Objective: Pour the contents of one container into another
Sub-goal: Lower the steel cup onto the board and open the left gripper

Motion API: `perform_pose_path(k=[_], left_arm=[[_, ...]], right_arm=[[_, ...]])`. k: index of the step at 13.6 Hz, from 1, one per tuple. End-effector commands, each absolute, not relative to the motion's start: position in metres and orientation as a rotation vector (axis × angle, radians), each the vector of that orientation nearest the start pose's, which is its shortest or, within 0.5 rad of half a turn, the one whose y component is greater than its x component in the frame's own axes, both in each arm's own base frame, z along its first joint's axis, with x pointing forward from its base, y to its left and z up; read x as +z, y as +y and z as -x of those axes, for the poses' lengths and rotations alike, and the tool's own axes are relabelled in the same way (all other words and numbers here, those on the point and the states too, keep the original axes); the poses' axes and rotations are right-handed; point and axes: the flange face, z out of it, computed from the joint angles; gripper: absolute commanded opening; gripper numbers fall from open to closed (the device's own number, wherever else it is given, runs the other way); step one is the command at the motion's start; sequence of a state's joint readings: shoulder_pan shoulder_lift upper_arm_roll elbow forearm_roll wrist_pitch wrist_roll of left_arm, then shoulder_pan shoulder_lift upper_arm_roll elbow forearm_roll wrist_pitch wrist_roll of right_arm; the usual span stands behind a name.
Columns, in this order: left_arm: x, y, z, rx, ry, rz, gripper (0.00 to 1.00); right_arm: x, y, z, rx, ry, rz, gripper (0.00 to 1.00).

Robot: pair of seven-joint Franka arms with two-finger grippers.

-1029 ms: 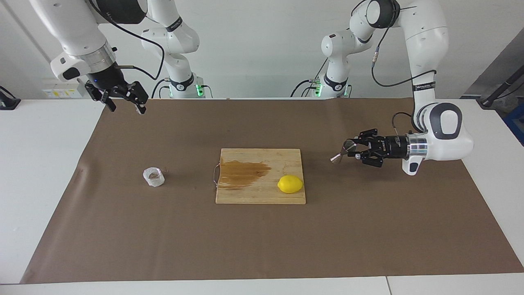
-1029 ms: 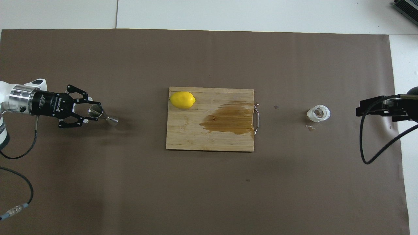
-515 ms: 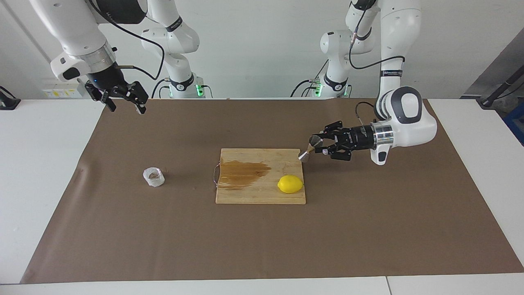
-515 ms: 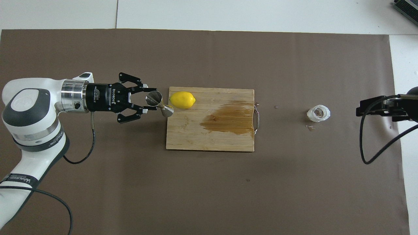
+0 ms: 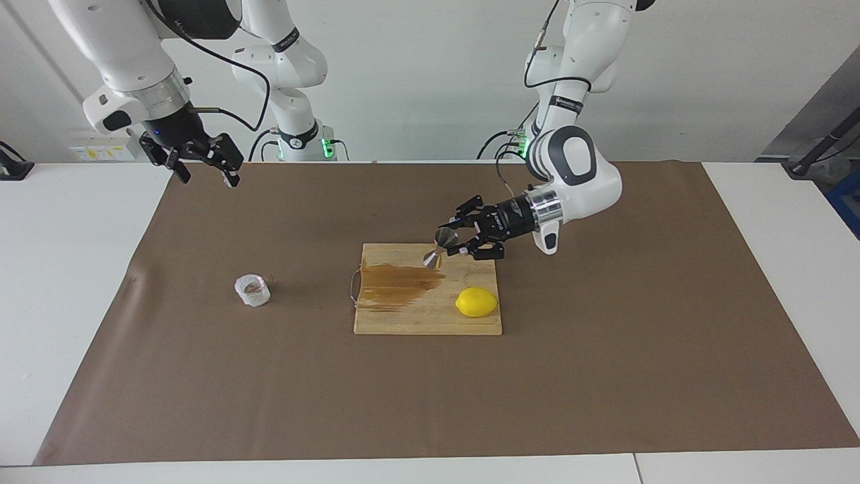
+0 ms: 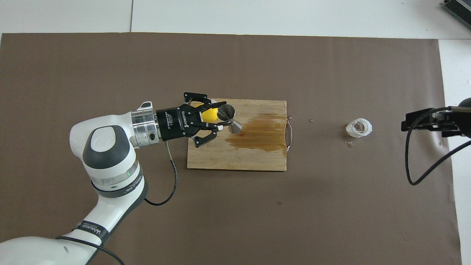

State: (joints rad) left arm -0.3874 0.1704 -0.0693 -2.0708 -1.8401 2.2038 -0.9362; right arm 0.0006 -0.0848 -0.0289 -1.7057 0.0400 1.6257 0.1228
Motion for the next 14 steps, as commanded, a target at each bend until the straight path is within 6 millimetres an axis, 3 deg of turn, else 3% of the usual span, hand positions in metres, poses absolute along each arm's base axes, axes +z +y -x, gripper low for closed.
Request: perform_pose_path(k=[1, 3, 7, 13, 14], left_arm=[[0.36, -0.31, -0.507, -0.971, 1.508, -1.136, 0.0], [0.341, -0.331, -0.496, -0.968, 1.531, -1.144, 0.0], [0.313, -0.334, -0.495, -0.891, 1.554, -1.179, 0.0], [0.303, -0.341, -0.491, -0.856, 1.547, -1.204, 0.0], [0.303, -0.344, -0.489, -0.856, 1.548, -1.209, 0.06]], right_arm=[[0.613, -0.012, -0.525, -0.008, 0.224, 3.069, 1.0], [0.613, -0.012, -0.525, -0.008, 0.224, 3.069, 1.0], [0.613, -0.012, -0.525, -0.008, 0.224, 3.069, 1.0], [0.619, -0.039, -0.522, -0.025, 0.292, 3.064, 1.0], [0.619, -0.037, -0.523, -0.03, 0.285, 3.063, 1.0]])
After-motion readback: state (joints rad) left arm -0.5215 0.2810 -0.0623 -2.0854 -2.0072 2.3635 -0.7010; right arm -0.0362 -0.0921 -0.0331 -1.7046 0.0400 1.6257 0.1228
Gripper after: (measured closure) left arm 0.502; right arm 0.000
